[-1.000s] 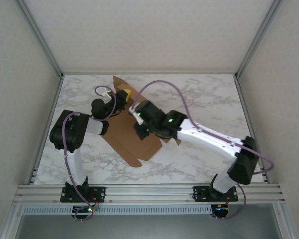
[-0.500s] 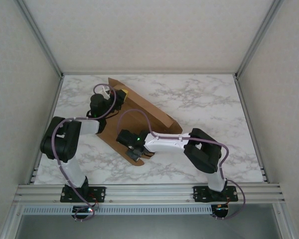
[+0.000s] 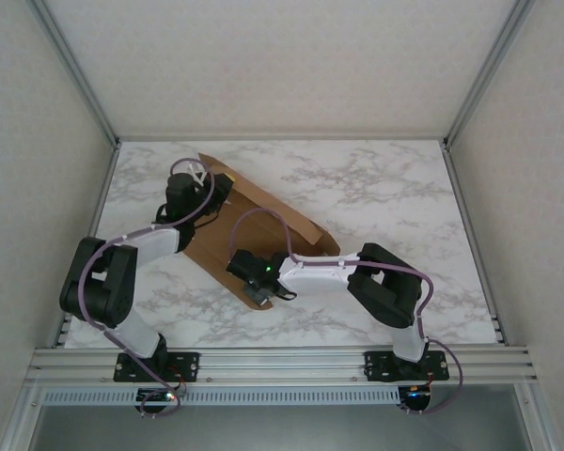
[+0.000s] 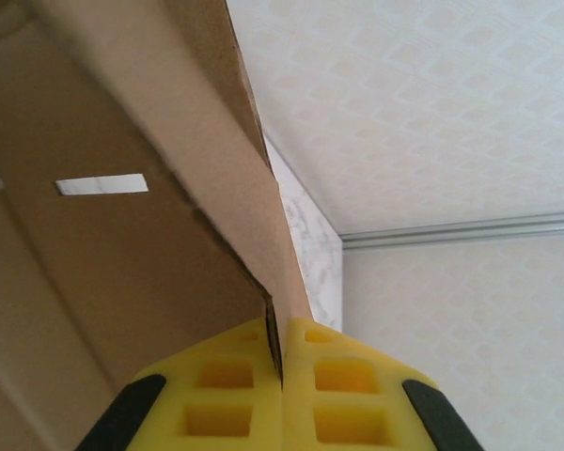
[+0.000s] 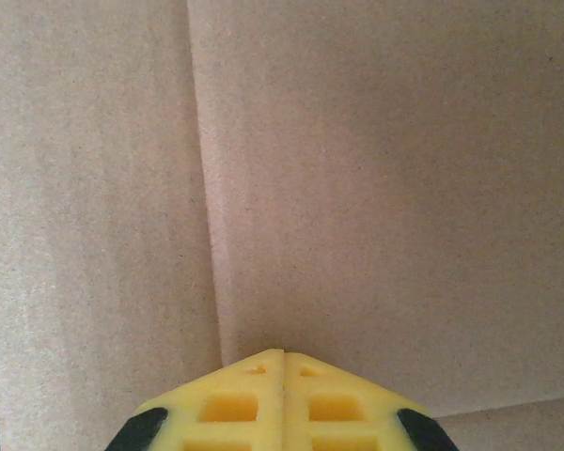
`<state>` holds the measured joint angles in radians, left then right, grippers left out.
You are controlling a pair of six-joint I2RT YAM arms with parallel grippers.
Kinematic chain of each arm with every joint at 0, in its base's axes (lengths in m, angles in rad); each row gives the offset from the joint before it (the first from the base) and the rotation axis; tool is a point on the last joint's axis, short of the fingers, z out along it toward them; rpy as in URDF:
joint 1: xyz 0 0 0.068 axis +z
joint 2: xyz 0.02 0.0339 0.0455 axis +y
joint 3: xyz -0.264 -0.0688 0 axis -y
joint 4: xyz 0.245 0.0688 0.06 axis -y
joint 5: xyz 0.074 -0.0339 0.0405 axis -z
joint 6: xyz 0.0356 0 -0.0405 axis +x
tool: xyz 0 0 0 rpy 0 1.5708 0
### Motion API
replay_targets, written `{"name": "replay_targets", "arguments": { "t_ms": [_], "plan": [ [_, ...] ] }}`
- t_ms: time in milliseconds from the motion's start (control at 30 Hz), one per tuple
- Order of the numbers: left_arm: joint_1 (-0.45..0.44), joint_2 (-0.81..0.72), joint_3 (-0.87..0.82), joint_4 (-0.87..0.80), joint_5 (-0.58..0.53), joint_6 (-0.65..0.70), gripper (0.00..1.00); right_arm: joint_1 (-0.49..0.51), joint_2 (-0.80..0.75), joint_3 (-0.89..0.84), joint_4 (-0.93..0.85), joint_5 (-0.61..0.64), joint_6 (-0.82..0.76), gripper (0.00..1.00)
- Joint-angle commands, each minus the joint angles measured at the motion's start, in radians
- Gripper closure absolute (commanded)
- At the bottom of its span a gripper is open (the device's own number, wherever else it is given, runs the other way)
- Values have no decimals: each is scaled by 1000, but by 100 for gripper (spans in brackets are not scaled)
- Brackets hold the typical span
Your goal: Fold the paper box
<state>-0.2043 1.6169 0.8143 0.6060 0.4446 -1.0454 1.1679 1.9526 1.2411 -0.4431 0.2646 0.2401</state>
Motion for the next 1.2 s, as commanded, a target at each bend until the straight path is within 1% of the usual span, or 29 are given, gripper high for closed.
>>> {"name": "replay_targets", "arguments": {
  "t_ms": [0, 167, 400, 567, 667, 733, 800, 867, 900, 1000, 1033, 1100, 1167],
  "plan": [
    [-6, -49, -7, -179, -79, 99, 100, -71, 79, -94, -90, 61, 38, 100],
    [3, -75, -19, -256, -134, 106, 100, -135, 47, -137, -83, 47, 64, 100],
    [4, -79, -16, -317, -139, 47, 100, -222, 4, -166, -109, 51, 103, 100],
    [-21, -101, -33, -310, -153, 1, 100, -274, -22, -176, -110, 53, 114, 100],
    [-48, -110, -30, -338, -196, -20, 100, -291, -47, -181, -106, 53, 100, 100],
    [-64, -105, -25, -354, -230, -38, 100, -294, -86, -196, -78, 30, 69, 100],
    [-72, -95, -19, -348, -242, -50, 100, -295, -161, -231, -35, -20, 47, 100],
    [-79, -80, -7, -346, -255, -70, 100, -293, -237, -243, -31, -47, 45, 100],
    [-82, -72, 2, -345, -264, -80, 100, -295, -273, -241, -34, -61, 46, 97],
    [-87, -59, 34, -348, -295, -129, 100, -295, -367, -229, -42, -109, 53, 83],
    [-90, -53, 51, -349, -300, -144, 100, -295, -396, -224, -41, -139, 50, 80],
    [-95, -47, 89, -361, -317, -169, 100, -296, -438, -206, -54, -160, 52, 79],
    [-107, -43, 135, -396, -354, -199, 100, -295, -471, -183, -74, -184, 40, 81]
  ]
}}
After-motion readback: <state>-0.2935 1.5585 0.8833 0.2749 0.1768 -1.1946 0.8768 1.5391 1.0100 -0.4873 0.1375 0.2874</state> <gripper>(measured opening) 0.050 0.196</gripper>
